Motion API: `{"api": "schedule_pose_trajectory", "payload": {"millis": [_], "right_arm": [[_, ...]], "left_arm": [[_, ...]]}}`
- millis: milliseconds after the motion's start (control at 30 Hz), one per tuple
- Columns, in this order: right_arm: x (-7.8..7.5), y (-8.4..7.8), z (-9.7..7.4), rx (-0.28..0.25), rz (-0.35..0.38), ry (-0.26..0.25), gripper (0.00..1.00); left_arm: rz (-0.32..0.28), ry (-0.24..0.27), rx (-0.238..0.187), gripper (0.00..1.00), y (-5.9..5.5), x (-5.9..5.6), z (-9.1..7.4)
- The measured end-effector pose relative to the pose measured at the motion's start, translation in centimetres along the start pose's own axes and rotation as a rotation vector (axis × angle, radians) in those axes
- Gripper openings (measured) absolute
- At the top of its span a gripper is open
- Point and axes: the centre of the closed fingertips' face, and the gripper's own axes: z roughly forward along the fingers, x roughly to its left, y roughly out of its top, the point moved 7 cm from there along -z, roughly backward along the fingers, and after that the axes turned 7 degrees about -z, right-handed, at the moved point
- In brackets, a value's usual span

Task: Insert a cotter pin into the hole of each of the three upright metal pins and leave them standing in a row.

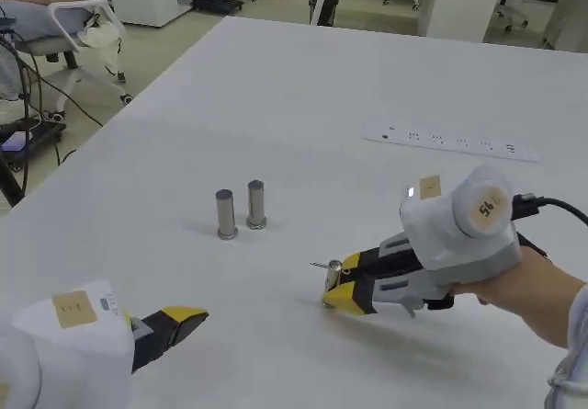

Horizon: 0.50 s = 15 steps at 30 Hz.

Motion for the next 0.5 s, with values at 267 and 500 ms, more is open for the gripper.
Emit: {"api": "schedule_pose_trajectory", "payload": {"millis": [267,500], "right_arm": [[0.24,0.04,0.16,-0.005,0.004,0.012,0.10],[0.31,0.14,0.24,-0.005,0.010,0.010,0.11]], "left_arm": [[-0.006,0.016,0.000,0.99,-0.25,0.03,-0.15],[-0.025,0.008,-0.022,0.99,0.16,0.01,-0.26]]}}
